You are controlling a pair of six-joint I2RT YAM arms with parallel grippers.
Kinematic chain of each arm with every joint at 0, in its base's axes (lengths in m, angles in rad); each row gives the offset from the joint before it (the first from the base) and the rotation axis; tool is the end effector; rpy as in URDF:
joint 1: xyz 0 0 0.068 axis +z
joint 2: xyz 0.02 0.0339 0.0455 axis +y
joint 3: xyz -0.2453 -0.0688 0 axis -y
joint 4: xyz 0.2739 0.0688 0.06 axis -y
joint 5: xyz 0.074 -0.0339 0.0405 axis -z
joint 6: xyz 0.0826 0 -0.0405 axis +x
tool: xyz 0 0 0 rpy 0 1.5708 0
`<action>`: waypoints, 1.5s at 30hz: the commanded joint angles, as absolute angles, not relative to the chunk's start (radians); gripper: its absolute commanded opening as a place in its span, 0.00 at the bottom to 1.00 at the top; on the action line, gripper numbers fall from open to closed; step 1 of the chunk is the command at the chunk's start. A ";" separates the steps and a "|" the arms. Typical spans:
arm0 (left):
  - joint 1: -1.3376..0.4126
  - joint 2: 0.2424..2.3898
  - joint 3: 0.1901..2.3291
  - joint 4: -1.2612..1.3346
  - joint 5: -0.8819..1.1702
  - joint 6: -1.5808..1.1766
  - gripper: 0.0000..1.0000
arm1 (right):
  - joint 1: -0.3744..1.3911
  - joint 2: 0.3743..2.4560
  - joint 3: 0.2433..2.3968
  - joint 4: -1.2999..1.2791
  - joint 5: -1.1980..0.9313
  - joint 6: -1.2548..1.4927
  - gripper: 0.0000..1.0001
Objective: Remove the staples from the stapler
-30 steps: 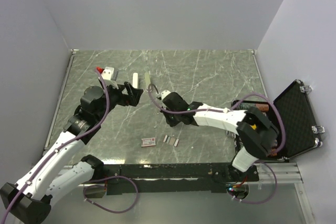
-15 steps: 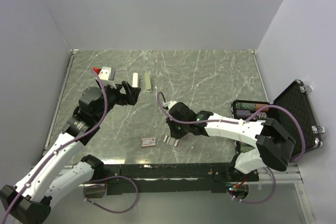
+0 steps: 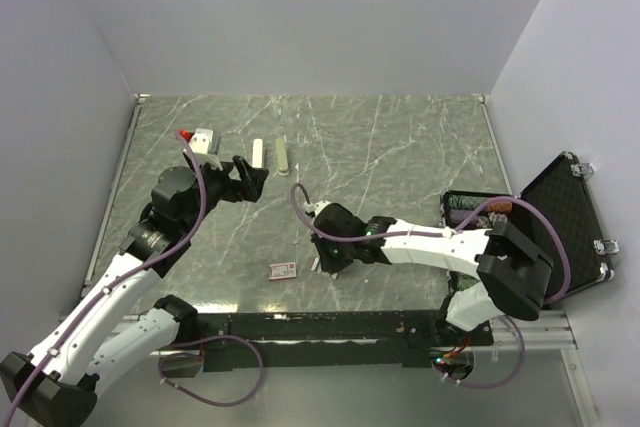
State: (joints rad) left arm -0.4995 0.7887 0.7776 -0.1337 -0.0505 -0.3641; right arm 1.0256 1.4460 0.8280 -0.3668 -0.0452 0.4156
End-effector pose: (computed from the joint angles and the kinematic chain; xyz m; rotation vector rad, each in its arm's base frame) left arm 0.2447 -0.1288 0.3219 0.0803 1.7502 -0.5937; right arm 0.1700 0.2875 0.1167 -0.8197 2.5429 0.5772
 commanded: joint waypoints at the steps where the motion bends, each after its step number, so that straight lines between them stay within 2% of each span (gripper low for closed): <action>1: -0.495 0.776 0.779 -0.109 -0.054 -0.380 0.97 | 1.040 1.465 0.825 -0.357 -0.025 0.437 0.13; 21: -0.495 0.787 0.779 -0.109 -0.055 -0.380 0.97 | 1.046 1.526 0.822 -0.344 0.026 0.453 0.16; 34: -0.494 0.788 0.779 -0.109 -0.054 -0.380 0.97 | 1.049 1.545 0.828 -0.337 0.031 0.454 0.28; 45: -0.492 0.792 0.778 -0.106 -0.049 -0.380 0.97 | 1.057 1.499 0.874 -0.382 0.063 0.437 0.34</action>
